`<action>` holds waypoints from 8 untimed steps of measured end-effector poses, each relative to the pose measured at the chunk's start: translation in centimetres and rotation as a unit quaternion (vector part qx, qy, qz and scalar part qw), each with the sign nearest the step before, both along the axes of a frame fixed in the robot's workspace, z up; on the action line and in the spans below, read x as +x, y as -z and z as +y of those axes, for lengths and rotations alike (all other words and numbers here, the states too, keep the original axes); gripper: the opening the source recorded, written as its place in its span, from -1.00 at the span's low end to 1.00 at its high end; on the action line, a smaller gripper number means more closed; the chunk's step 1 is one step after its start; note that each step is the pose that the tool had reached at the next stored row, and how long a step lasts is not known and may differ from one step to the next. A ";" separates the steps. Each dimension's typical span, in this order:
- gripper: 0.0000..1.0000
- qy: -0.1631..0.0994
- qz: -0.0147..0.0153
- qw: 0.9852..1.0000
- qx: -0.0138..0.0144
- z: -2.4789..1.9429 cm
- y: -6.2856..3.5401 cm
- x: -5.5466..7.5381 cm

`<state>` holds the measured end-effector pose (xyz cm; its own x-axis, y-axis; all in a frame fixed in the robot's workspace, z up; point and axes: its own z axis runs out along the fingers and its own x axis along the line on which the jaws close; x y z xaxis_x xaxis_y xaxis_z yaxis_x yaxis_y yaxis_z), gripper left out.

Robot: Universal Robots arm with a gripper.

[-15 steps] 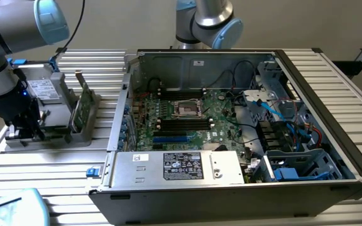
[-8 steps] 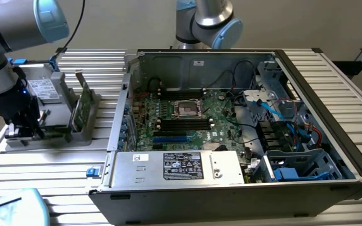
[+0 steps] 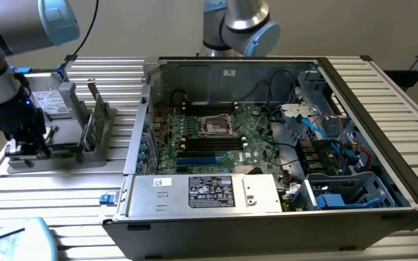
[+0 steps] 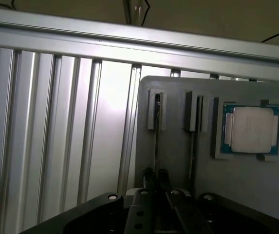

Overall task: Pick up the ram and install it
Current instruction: 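Pick up the ram and move it above insertion slot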

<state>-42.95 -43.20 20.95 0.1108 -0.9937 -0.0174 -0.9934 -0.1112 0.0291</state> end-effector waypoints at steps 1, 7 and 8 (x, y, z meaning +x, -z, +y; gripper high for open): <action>-0.72 0.000 0.000 1.000 0.000 0.06 -0.07 0.0; -0.72 0.000 0.000 1.000 0.000 0.41 -0.54 0.0; -0.72 0.000 0.000 1.000 0.000 0.47 -0.61 0.0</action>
<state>-42.92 -42.73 21.56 0.1108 -0.9937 -0.0174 -0.9934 -0.1112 0.0293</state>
